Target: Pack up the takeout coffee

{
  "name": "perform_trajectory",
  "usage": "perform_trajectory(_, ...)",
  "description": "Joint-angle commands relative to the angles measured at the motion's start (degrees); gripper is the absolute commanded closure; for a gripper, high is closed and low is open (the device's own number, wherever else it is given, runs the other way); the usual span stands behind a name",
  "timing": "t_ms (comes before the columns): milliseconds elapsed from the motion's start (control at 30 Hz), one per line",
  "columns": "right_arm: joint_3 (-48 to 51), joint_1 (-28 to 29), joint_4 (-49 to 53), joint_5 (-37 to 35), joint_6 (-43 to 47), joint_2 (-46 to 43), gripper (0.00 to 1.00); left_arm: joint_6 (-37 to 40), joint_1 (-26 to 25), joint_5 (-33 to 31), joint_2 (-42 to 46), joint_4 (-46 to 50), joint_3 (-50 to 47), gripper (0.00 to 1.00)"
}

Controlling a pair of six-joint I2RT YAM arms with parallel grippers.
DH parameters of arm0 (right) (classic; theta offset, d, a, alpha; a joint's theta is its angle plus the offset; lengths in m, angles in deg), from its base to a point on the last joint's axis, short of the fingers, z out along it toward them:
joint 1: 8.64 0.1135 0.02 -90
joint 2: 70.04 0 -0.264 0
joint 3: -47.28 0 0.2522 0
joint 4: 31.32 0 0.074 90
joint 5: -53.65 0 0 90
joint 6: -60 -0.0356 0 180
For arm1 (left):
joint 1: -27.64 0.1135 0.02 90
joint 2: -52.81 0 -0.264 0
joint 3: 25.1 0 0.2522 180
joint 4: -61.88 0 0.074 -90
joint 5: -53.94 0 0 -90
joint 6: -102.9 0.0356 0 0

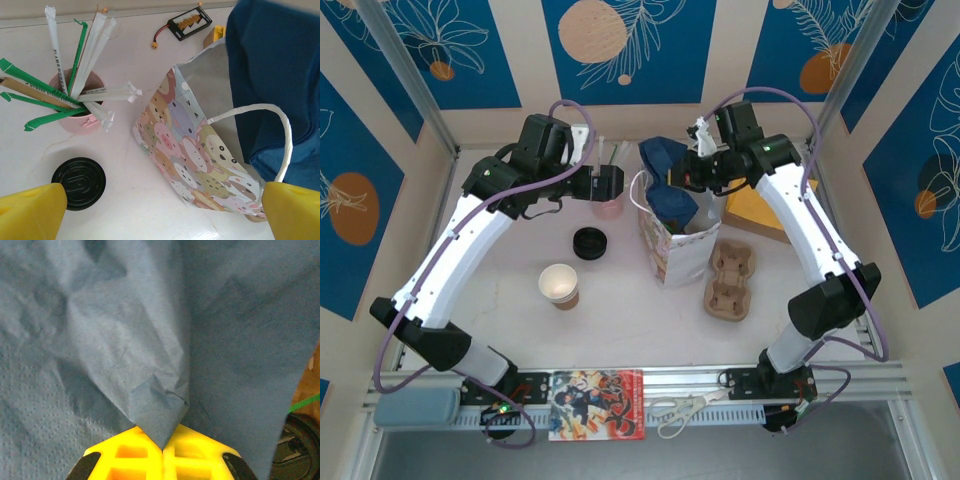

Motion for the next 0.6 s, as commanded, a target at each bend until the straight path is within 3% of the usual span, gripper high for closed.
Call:
perform_trajectory(0, -0.2, 0.1, 2.4, 0.5, 1.3, 0.8, 0.72, 0.2, 0.8, 0.3, 1.4, -0.2, -0.5, 0.00)
perform_trajectory(33, -0.5, 0.2, 2.9, 0.1, 1.4, 0.9, 0.66, 0.2, 0.9, 0.2, 1.3, -0.2, -0.5, 0.00)
perform_trajectory(100, -1.3, 0.2, 3.5, -0.8, 1.6, 0.7, 0.64, 0.2, 1.0, 0.1, 1.2, -0.2, -0.5, 0.00)
perform_trajectory(200, -3.3, 0.2, 4.4, -2.7, 1.8, 0.3, 0.49, 0.3, 1.1, 0.1, 1.0, -0.3, -0.5, 0.00)
perform_trajectory(333, -6.7, 0.2, 6.0, -4.6, 2.1, 0.0, 0.46, 0.4, 1.5, -0.4, 0.8, -0.4, -0.7, 0.00)
perform_trajectory(467, -10.6, -0.1, 7.0, -7.8, 2.3, -0.6, 0.38, 0.7, 2.6, -1.4, 0.7, -0.6, -1.4, 0.00)
perform_trajectory(567, -13.8, -0.4, 7.7, -14.0, 2.9, -1.4, 0.30, 1.0, 4.6, -3.1, 0.7, -0.9, -2.8, 0.00)
